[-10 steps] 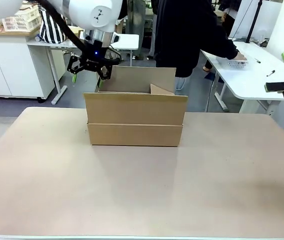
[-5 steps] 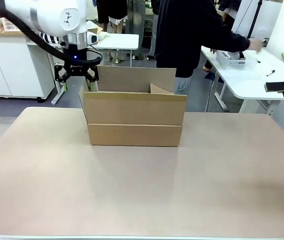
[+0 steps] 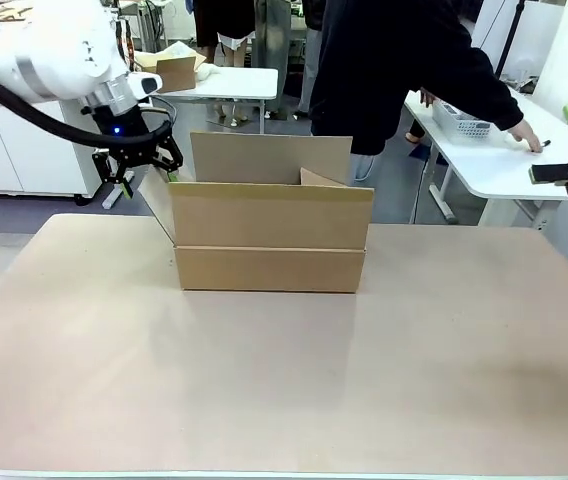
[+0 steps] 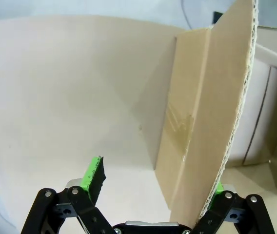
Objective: Pack the gift set into the box.
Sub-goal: Place both hands on the side flaps of the Package Box and spread them outward.
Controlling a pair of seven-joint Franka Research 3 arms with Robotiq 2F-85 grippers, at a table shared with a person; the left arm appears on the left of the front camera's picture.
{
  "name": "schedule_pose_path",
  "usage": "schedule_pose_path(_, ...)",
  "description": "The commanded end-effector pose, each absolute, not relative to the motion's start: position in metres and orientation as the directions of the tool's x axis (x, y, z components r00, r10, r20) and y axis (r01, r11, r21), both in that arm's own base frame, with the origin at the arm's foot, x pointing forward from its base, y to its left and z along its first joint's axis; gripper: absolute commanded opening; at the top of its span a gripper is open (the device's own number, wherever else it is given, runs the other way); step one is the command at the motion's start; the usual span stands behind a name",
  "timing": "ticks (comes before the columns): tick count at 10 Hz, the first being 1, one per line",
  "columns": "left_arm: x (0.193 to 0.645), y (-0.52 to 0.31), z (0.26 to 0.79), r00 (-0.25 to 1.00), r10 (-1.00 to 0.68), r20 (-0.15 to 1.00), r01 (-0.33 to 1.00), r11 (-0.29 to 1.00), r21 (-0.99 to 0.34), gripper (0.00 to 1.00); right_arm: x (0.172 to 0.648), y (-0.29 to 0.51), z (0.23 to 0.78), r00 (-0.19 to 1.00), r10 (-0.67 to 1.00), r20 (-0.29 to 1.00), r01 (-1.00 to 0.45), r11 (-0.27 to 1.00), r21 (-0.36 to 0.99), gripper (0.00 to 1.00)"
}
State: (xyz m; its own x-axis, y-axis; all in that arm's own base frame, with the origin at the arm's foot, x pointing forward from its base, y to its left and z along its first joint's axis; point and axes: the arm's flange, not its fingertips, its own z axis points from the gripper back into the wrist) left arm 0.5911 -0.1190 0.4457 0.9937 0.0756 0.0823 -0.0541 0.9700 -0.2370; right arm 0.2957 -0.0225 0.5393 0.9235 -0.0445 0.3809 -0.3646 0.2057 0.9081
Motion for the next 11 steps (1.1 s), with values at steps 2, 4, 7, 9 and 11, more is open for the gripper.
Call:
schedule_pose_path(2,0.582,-0.095,0.431,0.998,0.021,0.064,0.003,0.935,-0.355,1.0,0.299,-0.021,0.541,0.912,-0.051,0.406,-0.391,0.186,0.901,1.0)
schedule_pose_path(4,0.591,-0.103,0.437,0.996,0.051,0.071,-0.027,0.951,-0.308,1.0,0.299,-0.021,0.541,0.912,-0.051,0.406,-0.391,0.186,0.901,1.0)
schedule_pose_path(7,0.591,-0.103,0.437,0.996,0.051,0.071,-0.027,0.951,-0.308,1.0,0.299,-0.021,0.541,0.912,-0.051,0.406,-0.391,0.186,0.901,1.0)
schedule_pose_path(9,0.591,-0.103,0.437,0.996,0.051,0.071,-0.027,0.951,-0.308,1.0,0.296,-0.023,0.539,0.923,-0.045,0.381,-0.365,0.206,0.908,1.0)
schedule_pose_path(11,0.591,-0.103,0.437,0.996,0.051,0.071,-0.027,0.951,-0.308,1.0,0.352,0.058,0.61,0.855,-0.074,0.514,-0.412,0.508,0.757,1.0)
